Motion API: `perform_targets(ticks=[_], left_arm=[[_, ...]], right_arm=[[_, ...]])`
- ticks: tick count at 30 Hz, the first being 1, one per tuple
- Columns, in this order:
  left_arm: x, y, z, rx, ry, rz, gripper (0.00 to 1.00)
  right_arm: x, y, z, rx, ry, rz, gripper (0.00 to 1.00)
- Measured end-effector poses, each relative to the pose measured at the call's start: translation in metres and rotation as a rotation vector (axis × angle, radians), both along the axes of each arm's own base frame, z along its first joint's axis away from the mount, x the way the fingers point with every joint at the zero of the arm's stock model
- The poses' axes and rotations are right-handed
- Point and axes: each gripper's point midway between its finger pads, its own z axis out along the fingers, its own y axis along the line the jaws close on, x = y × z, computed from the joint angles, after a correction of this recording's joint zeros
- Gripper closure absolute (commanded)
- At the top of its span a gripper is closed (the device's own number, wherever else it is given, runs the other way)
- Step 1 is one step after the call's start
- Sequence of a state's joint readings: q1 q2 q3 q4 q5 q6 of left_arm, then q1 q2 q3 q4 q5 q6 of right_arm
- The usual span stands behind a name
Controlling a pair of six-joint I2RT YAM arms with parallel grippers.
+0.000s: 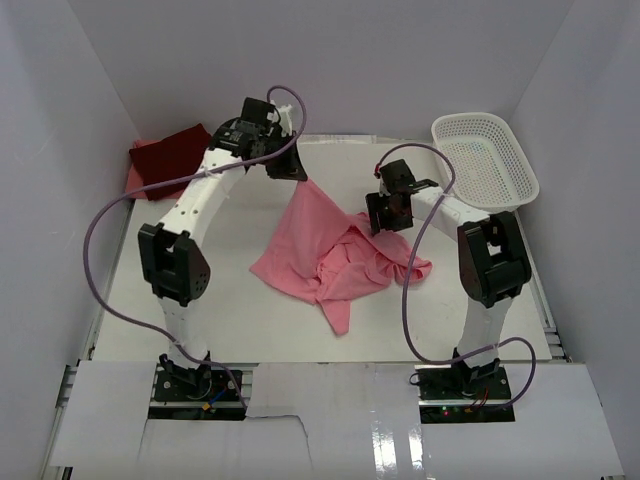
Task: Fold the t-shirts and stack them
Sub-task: Flatten out the tshirt
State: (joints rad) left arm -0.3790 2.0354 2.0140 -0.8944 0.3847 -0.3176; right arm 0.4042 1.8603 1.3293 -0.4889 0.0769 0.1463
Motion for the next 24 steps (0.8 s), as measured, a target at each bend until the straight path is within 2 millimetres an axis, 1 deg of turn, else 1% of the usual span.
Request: perform_targets(ticks=[1, 2, 3, 4, 6, 8, 11, 13, 15, 16, 19, 20, 24], left_arm=[[-0.004, 0.004, 0.023, -0.013, -0.051, 0.009, 1.0], [-0.011, 0.009, 0.044, -0.024, -0.093, 0.016, 1.0], [-0.018, 0.013, 0.059, -0.03, -0.124, 0.023, 1.0], [-0.024, 0.017, 0.07, -0.035, -0.146, 0.026, 1.0], [-0.032, 0.021, 0.077, -0.038, -0.162, 0.03, 1.0], [-0.036, 0.023, 0.068, -0.026, -0.139, 0.031, 1.0], [-0.039, 0.025, 0.033, 0.011, -0.06, 0.033, 1.0], [-0.043, 0.029, 0.01, 0.045, -0.005, 0.038, 1.0], [-0.046, 0.032, -0.004, 0.072, 0.029, 0.045, 1.0], [-0.047, 0.034, -0.008, 0.083, 0.039, 0.05, 1.0], [-0.046, 0.037, -0.009, 0.097, 0.036, 0.059, 1.0], [-0.046, 0.038, -0.009, 0.101, 0.035, 0.062, 1.0], [-0.045, 0.04, -0.01, 0.115, 0.032, 0.072, 1.0]], right_arm=[[0.006, 0.003, -0.004, 0.008, 0.002, 0.001, 0.39], [0.013, 0.007, -0.008, 0.019, 0.0, 0.006, 0.41], [0.019, 0.011, -0.01, 0.031, -0.005, 0.008, 0.41], [0.026, 0.015, -0.012, 0.049, -0.01, 0.011, 0.4], [0.039, 0.024, -0.014, 0.076, -0.022, 0.017, 0.39], [0.053, 0.03, -0.014, 0.1, -0.042, 0.019, 0.37], [0.067, 0.037, -0.013, 0.12, -0.066, 0.019, 0.37], [0.073, 0.039, -0.012, 0.135, -0.076, 0.019, 0.42], [0.074, 0.041, -0.012, 0.149, -0.075, 0.015, 0.5], [0.075, 0.041, -0.013, 0.155, -0.075, 0.014, 0.5], [0.078, 0.043, -0.016, 0.18, -0.064, 0.01, 0.45], [0.078, 0.043, -0.019, 0.184, -0.057, 0.011, 0.41], [0.074, 0.043, -0.023, 0.188, -0.04, 0.009, 0.36]])
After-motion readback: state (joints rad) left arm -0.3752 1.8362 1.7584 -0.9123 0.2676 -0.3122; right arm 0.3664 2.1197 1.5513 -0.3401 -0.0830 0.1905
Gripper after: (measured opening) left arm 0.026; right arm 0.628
